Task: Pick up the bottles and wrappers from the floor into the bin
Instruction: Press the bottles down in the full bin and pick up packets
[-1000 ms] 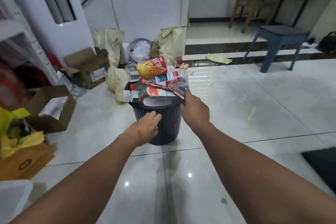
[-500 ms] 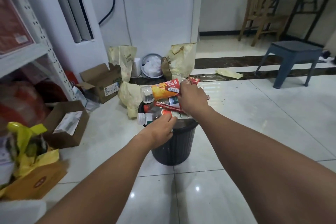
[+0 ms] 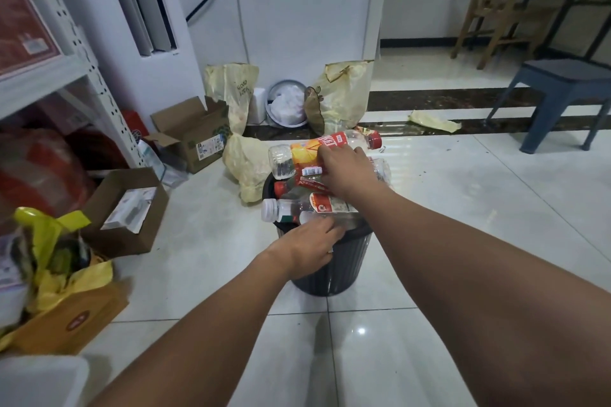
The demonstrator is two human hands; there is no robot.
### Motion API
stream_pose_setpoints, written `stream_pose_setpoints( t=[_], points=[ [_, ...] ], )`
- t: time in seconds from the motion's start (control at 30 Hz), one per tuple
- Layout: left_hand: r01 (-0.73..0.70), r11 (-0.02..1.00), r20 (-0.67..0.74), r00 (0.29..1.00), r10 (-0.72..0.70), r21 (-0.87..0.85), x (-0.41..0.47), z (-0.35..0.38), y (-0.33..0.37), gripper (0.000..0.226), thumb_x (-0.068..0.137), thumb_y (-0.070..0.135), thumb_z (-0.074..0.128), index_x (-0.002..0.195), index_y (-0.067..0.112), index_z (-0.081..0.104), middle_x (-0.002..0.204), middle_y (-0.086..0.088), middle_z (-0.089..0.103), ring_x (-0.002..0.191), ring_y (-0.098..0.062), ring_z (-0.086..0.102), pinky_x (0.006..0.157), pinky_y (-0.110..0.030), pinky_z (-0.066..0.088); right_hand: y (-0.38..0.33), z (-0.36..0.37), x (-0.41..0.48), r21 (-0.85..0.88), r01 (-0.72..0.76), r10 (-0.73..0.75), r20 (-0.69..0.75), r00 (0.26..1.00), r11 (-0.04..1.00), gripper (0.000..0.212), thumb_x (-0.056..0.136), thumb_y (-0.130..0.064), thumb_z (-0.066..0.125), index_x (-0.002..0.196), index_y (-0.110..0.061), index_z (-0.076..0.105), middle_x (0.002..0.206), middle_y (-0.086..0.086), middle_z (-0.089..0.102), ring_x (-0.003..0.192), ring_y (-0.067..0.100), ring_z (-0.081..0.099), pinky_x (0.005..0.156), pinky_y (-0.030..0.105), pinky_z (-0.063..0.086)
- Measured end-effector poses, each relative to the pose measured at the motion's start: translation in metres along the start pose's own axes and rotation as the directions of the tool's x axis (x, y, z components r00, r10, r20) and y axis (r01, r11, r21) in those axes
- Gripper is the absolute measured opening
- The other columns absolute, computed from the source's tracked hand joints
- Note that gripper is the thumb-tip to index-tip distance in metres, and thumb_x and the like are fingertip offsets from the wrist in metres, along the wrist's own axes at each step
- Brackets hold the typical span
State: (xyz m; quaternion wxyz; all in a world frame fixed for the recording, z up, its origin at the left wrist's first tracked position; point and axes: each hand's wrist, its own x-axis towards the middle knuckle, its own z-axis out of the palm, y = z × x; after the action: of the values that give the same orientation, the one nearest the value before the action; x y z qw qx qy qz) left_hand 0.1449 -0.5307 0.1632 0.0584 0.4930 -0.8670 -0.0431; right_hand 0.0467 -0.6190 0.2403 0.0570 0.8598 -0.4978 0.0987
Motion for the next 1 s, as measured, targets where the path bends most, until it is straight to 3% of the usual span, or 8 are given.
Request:
stream_pose_setpoints(
  t=[0.1, 0.2, 0.3, 0.43, 0.57, 0.77, 1.0],
  points=[
    [-0.037, 0.999, 0.005, 0.999, 0.037, 0.011, 0.000, 0.005, 0.001, 0.034, 0.092, 0.013, 0.046, 0.126, 0.009, 0.046, 0.119, -0.008, 0.046, 0.102, -0.020, 0.043, 0.076, -0.023, 0.030, 0.004, 0.001, -0.002, -0.026, 0.046, -0.047, -0.038, 0.998, 0.999, 0.029, 0.090, -0.021, 0.056, 0.118, -0.018, 0.048, 0.118, 0.006, 0.061, 0.112, 0.027, 0.050, 0.093, 0.040, 0.034],
    [-0.043, 0.999, 0.024, 0.999, 0.043, 0.021, 0.001, 0.008, 0.005, 0.032, 0.092, 0.013, 0.045, 0.124, 0.009, 0.046, 0.118, -0.008, 0.047, 0.100, -0.020, 0.043, 0.079, -0.027, 0.036, 0.007, 0.000, -0.006, -0.001, 0.041, -0.041, -0.067, 0.997, 0.999, 0.032, 0.088, -0.025, 0.062, 0.118, -0.018, 0.051, 0.115, 0.007, 0.062, 0.108, 0.028, 0.051, 0.088, 0.037, 0.036],
    [-0.048, 0.999, 0.022, 0.999, 0.047, 0.025, 0.002, 0.008, 0.006, 0.031, 0.093, 0.013, 0.044, 0.124, 0.009, 0.046, 0.117, -0.008, 0.046, 0.100, -0.020, 0.042, 0.075, -0.025, 0.030, 0.008, -0.005, -0.008, 0.053, 0.009, -0.006, -0.062, 0.998, 0.999, 0.038, 0.084, -0.025, 0.069, 0.118, -0.018, 0.054, 0.111, 0.009, 0.062, 0.103, 0.029, 0.054, 0.077, 0.034, 0.037],
    [-0.037, 0.999, 0.029, 0.999, 0.037, 0.010, 0.004, 0.005, 0.008, 0.033, 0.093, 0.014, 0.045, 0.126, 0.011, 0.045, 0.119, -0.006, 0.045, 0.102, -0.019, 0.042, 0.081, -0.027, 0.036, 0.007, -0.007, -0.011, 0.099, 0.015, -0.009, -0.061, 0.998, 0.995, 0.046, 0.079, -0.029, 0.075, 0.119, -0.019, 0.054, 0.109, 0.007, 0.063, 0.102, 0.028, 0.054, 0.073, 0.031, 0.035],
    [-0.052, 0.998, 0.029, 0.998, 0.051, 0.030, 0.002, 0.005, 0.009, 0.033, 0.093, 0.014, 0.046, 0.126, 0.011, 0.044, 0.116, -0.007, 0.045, 0.100, -0.020, 0.042, 0.075, -0.026, 0.032, 0.007, -0.007, -0.017, 0.104, 0.027, -0.015, -0.114, 0.993, 0.994, 0.042, 0.078, -0.028, 0.075, 0.114, -0.018, 0.056, 0.105, 0.007, 0.064, 0.099, 0.026, 0.054, 0.069, 0.030, 0.031],
    [-0.023, 1.000, 0.012, 1.000, 0.023, 0.010, -0.004, 0.002, 0.010, 0.030, 0.092, 0.012, 0.047, 0.122, 0.011, 0.046, 0.113, -0.006, 0.046, 0.097, -0.017, 0.043, 0.072, -0.023, 0.031, 0.009, -0.005, -0.024, 0.045, 0.039, -0.029, -0.202, 0.979, 0.998, 0.030, 0.084, -0.021, 0.069, 0.111, -0.017, 0.058, 0.105, 0.007, 0.065, 0.099, 0.026, 0.053, 0.070, 0.028, 0.028],
    [0.010, 1.000, -0.026, 1.000, -0.010, 0.005, -0.011, -0.007, 0.014, 0.023, 0.092, 0.012, 0.045, 0.115, 0.010, 0.046, 0.111, -0.006, 0.046, 0.090, -0.016, 0.041, 0.071, -0.026, 0.034, 0.014, -0.008, -0.036, 0.057, 0.014, 0.000, -0.242, 0.970, 0.998, 0.025, 0.090, -0.022, 0.062, 0.114, -0.017, 0.056, 0.112, 0.006, 0.064, 0.103, 0.026, 0.052, 0.083, 0.034, 0.040]
  ],
)
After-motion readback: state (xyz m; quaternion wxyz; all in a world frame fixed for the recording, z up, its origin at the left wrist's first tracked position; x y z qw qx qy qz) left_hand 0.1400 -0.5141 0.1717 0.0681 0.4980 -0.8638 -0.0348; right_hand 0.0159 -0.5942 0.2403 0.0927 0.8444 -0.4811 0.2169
